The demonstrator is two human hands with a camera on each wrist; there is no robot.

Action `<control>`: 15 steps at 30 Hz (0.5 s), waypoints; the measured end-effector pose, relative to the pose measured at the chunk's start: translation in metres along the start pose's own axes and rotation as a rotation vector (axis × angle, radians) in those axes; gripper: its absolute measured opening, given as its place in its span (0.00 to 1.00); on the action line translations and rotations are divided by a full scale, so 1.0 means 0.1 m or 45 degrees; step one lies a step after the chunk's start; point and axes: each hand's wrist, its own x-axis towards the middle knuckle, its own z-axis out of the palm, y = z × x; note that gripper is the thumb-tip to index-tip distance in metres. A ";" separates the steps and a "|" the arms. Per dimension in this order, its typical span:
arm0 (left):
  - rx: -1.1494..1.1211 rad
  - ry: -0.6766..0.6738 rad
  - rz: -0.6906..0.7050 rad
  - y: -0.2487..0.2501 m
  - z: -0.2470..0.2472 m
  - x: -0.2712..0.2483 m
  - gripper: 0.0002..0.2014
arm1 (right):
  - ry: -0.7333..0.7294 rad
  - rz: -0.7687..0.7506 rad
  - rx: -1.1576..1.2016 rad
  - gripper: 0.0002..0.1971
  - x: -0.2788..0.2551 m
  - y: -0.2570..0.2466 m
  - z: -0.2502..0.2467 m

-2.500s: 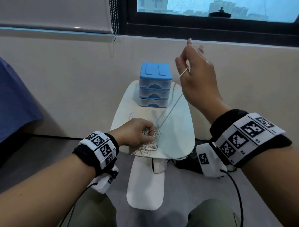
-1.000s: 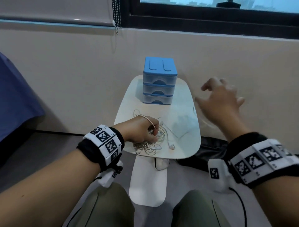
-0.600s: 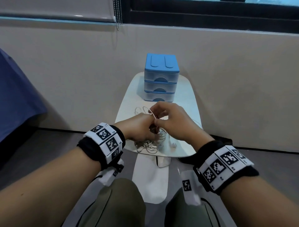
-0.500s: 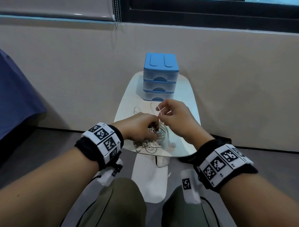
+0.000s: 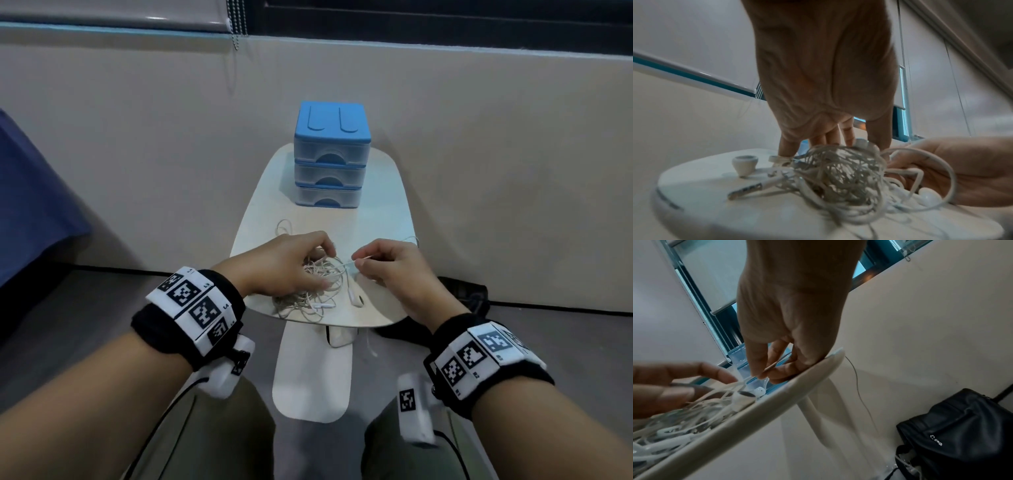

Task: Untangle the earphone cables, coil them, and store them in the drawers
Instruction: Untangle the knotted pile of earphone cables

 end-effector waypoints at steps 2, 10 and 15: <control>-0.049 0.037 0.014 0.02 -0.01 -0.01 0.18 | 0.008 -0.007 -0.002 0.02 0.00 0.01 0.01; 0.074 0.431 0.146 -0.01 0.02 -0.07 0.12 | 0.060 -0.006 0.066 0.06 -0.01 0.03 0.01; 0.416 0.592 0.140 -0.03 0.16 -0.08 0.03 | 0.072 -0.007 0.021 0.07 -0.03 0.02 0.02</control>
